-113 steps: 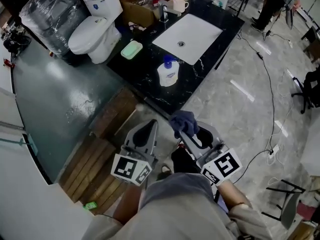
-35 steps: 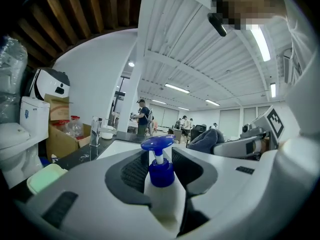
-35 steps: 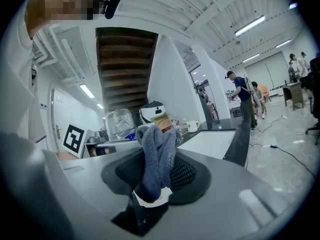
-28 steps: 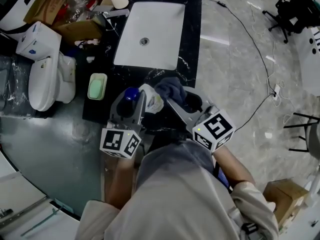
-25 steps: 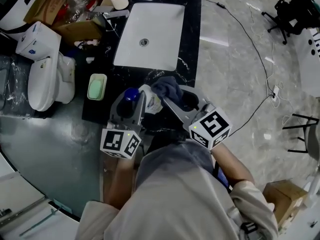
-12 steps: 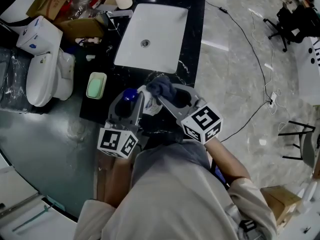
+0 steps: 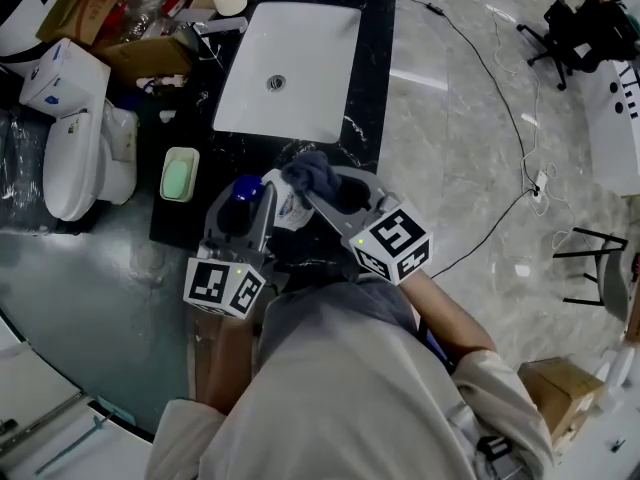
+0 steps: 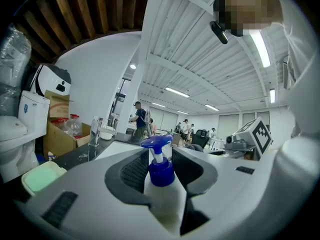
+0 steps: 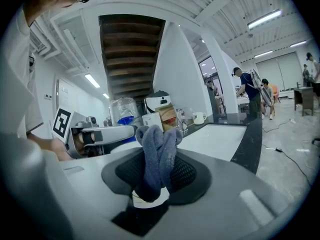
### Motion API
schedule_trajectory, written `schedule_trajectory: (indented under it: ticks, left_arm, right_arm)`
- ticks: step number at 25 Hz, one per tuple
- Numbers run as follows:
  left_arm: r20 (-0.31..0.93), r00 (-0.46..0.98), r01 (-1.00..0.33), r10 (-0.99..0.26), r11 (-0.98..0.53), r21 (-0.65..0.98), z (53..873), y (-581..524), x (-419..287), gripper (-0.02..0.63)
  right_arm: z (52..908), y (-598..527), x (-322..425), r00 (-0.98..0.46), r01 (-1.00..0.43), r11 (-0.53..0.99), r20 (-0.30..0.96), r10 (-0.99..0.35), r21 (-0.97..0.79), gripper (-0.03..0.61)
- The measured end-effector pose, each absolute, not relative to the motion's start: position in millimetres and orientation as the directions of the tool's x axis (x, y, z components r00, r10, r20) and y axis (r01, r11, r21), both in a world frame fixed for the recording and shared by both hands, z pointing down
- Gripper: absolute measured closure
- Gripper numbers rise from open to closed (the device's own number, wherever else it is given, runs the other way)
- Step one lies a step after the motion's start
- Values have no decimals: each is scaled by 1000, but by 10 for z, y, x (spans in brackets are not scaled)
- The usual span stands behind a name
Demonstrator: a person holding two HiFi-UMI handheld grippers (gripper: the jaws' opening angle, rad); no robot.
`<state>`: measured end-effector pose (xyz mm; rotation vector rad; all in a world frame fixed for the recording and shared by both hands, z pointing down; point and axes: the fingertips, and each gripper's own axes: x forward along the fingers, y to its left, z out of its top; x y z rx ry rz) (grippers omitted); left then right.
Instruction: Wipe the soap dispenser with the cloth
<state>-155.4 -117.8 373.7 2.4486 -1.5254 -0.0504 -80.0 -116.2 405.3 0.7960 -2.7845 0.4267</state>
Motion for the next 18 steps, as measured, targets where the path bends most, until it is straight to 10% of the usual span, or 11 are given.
schedule_trajectory:
  ticks: [18]
  left_arm:
    - [108, 441, -880, -891, -405, 248, 3780, -1175, -1594, 469]
  right_arm:
    - [4412, -1148, -749, -810, -560, 798, 349, -471, -224, 460]
